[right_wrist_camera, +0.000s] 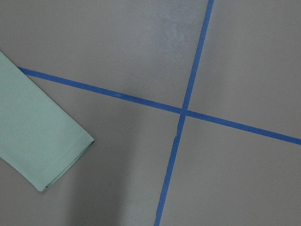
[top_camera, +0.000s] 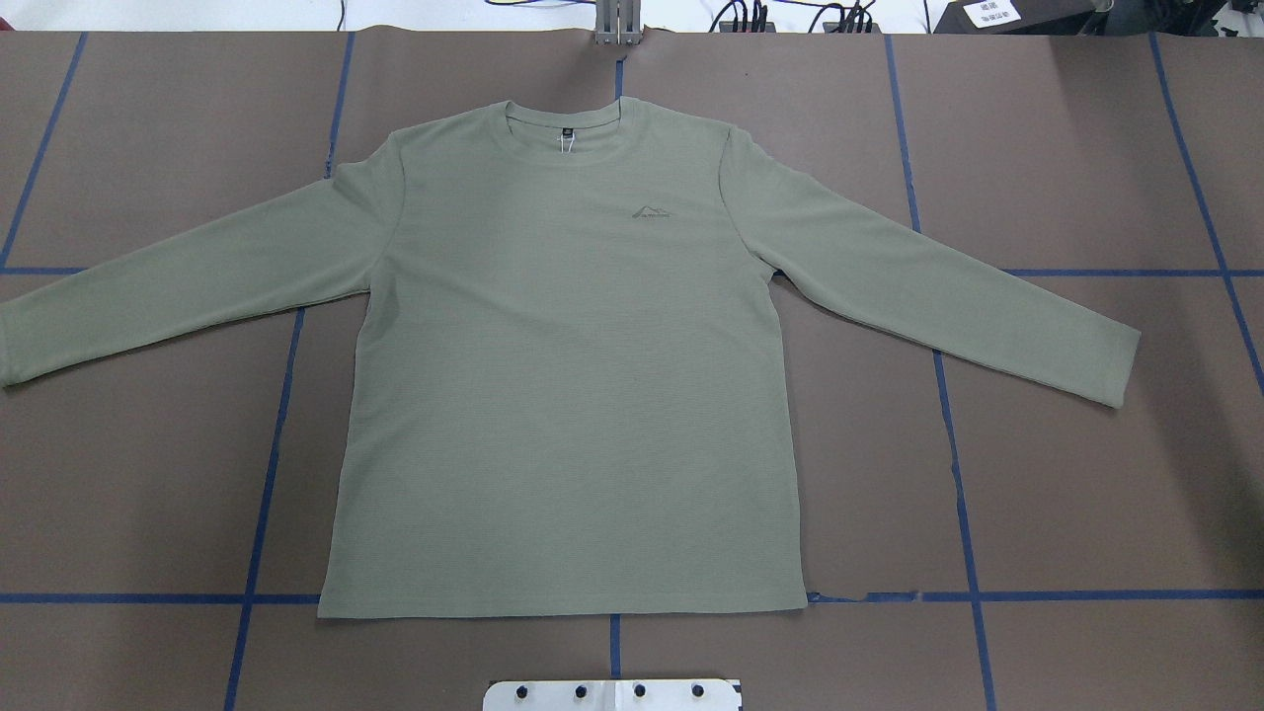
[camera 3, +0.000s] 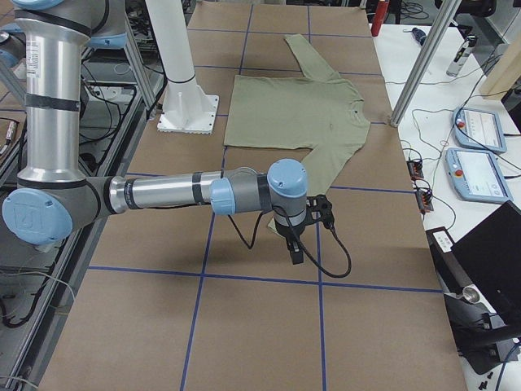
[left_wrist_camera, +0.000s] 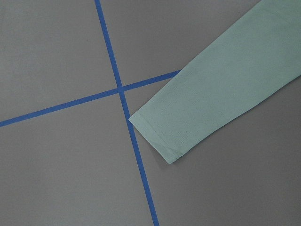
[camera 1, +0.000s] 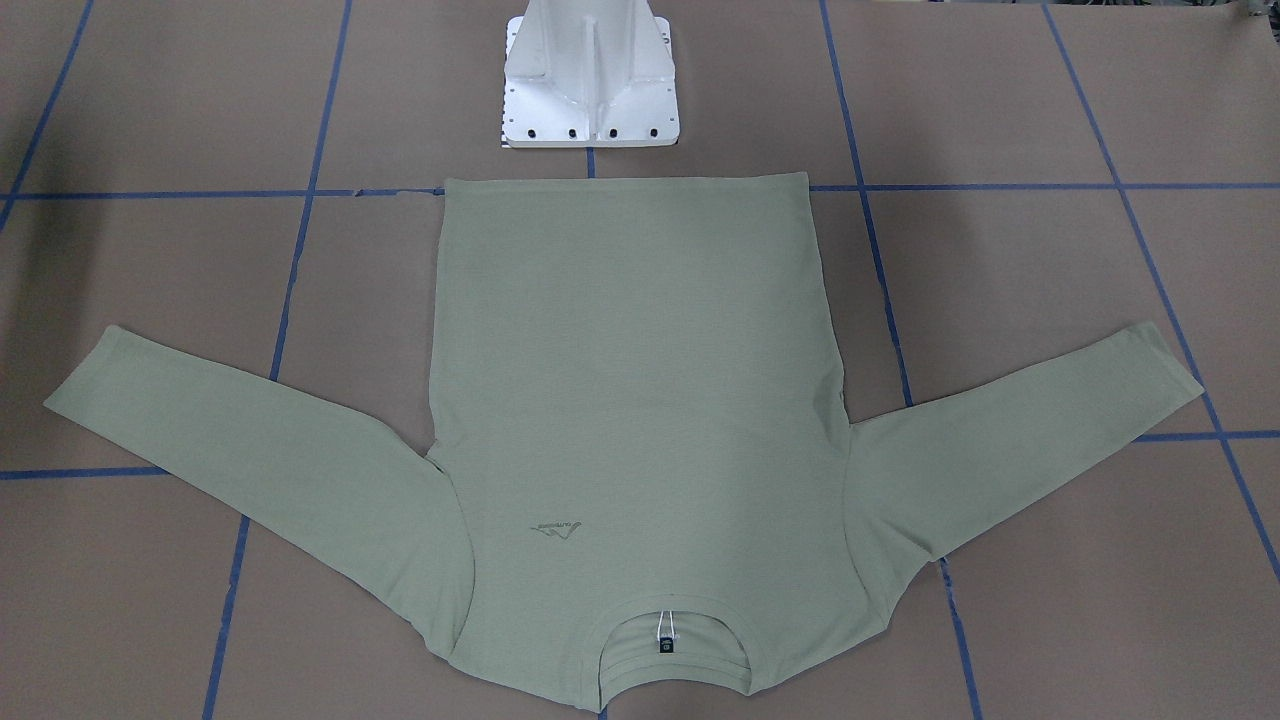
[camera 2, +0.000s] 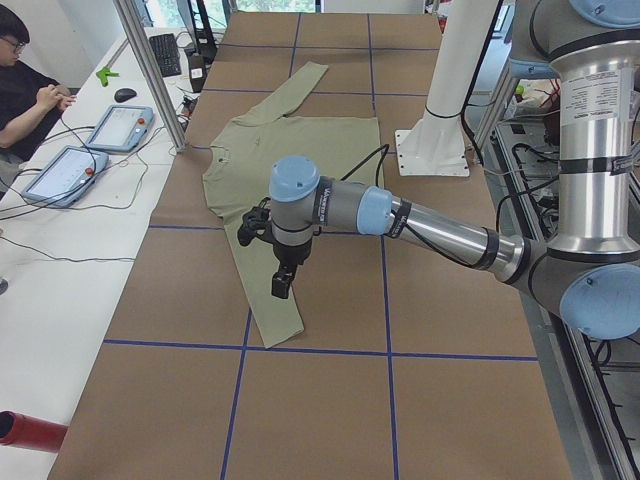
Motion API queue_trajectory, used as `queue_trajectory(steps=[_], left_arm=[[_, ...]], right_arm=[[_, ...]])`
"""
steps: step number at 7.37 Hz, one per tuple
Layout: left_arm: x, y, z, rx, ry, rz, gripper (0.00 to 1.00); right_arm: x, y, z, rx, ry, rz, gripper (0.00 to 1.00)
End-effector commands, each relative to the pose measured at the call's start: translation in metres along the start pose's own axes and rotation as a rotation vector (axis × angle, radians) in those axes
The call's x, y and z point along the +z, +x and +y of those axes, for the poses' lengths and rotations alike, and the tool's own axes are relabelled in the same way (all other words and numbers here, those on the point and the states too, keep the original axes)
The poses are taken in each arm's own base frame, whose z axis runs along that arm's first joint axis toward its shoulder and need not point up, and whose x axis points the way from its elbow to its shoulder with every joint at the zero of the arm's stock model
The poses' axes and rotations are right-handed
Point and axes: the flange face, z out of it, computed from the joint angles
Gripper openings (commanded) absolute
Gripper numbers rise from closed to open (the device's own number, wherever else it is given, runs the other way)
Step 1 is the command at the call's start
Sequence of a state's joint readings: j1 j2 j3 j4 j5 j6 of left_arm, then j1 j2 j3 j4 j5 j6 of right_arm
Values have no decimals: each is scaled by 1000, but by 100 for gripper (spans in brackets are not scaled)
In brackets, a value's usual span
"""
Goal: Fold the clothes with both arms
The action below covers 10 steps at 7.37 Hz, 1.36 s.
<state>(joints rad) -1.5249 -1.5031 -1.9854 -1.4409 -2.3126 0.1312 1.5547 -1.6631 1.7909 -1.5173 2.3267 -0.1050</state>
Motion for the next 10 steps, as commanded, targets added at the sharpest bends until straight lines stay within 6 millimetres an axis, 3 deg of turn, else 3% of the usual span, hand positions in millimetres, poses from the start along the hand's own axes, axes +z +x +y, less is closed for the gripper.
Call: queue_trajectory(steps=[1, 2, 3, 4, 6, 7, 8, 9, 10], left_arm=[[-17, 12, -30, 68, 83, -10, 100], [-14, 10, -30, 68, 82, -7, 100], [-13, 9, -30, 69, 80, -7, 100], [-13, 8, -30, 68, 79, -6, 100], [-14, 9, -30, 70, 82, -5, 100], [-14, 9, -30, 70, 82, -5, 100], [-14, 9, -30, 70, 82, -5, 100], [-14, 9, -30, 69, 81, -5, 100], [-13, 9, -30, 68, 79, -5, 100]], right_arm=[[10, 3, -9, -18, 8, -11, 100], [14, 1, -17, 21, 39, -79, 100], [20, -17, -26, -19, 80, -110, 100], [47, -46, -32, 92, 29, -133, 100], [71, -91, -38, 248, 82, -198, 100], [102, -97, -31, 267, 115, -197, 100], [145, -108, -24, 262, 138, -192, 100], [181, -137, -29, 259, 184, -169, 99], [198, -142, -31, 255, 186, -148, 94]])
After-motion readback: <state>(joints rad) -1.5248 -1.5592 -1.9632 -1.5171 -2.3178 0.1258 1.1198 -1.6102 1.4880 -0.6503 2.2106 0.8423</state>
